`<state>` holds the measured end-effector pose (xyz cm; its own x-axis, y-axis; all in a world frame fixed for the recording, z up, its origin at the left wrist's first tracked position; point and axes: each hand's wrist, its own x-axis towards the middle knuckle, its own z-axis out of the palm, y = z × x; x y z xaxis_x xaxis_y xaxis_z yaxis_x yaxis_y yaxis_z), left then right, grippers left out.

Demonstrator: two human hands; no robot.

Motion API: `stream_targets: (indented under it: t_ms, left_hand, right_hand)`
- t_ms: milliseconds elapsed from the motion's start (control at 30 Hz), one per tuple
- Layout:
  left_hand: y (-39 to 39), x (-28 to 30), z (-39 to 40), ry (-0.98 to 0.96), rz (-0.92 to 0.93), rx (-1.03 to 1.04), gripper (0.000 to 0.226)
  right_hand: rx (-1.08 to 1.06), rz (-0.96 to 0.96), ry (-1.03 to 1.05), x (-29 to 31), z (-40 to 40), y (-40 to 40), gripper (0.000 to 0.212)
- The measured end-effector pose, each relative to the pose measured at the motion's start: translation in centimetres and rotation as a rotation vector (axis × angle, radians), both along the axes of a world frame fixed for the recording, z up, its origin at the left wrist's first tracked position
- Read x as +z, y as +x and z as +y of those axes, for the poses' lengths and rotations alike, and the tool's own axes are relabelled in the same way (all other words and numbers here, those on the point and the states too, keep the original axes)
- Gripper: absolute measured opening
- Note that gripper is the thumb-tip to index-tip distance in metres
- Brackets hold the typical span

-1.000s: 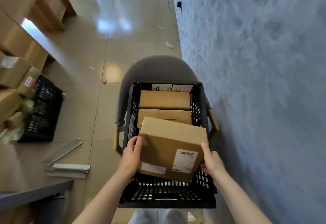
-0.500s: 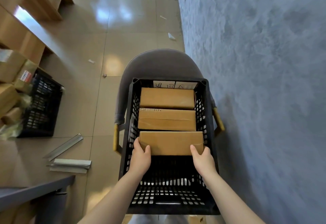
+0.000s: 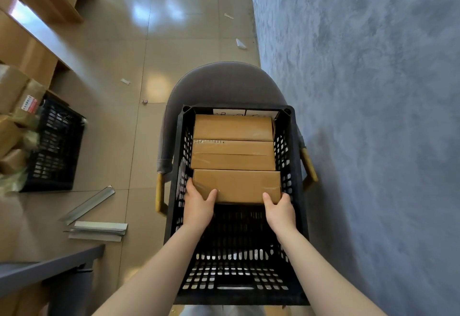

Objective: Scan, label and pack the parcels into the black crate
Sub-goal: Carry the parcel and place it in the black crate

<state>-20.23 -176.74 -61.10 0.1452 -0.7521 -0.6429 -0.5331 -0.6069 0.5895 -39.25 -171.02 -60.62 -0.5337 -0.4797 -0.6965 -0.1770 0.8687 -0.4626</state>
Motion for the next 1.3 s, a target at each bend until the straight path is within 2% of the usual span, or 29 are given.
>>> stream_targets:
  t_ms: [300, 433, 533, 633, 733, 833, 1000, 1300]
  left_hand:
    - [-0.2, -1.0, 0.8, -0.084, 0.015, -0.006, 0.085]
    - [-0.7, -0.9, 0.9, -0.129, -0.087, -0.098, 0.088]
    - [-0.7, -0.4, 0.8, -0.238, -0.309, -0.332, 0.086]
    - [-0.6, -0.5, 0.8, -0.431, -0.5, -0.598, 0.073]
    - [-0.5, -0.9, 0.9, -0.566, -0.577, -0.793, 0.056]
    - [-0.5, -0.9, 1.4, -0.558, -0.577, -0.848, 0.057]
    - [-0.3, -0.4, 2.0, -0.494, -0.58, -0.904, 0.064]
    - [-0.1, 3.8, 2.2, -0.511, -0.549, -1.013, 0.063]
  right_hand:
    - [-0.067, -0.041, -0.069, -1.2, 0.3, -0.3, 0.057]
    - [-0.004, -0.032, -0.045, -1.2, 0.3, -0.8, 0.064]
    - [0.163, 0.119, -0.076, -0.6, 0.0, -0.6, 0.073]
    - [0.491, 0.376, -0.131, 0.0, 0.0, -0.3, 0.07]
    - [0.752, 0.58, -0.112, 0.1, 0.1, -0.5, 0.059]
    - [0.854, 0.632, -0.118, 0.3, 0.2, -0.9, 0.061]
    - [0.883, 0.574, -0.125, 0.9, 1.0, -1.3, 0.07]
    - [0.803, 0.556, -0.114, 5.4, 4.6, -1.7, 0.067]
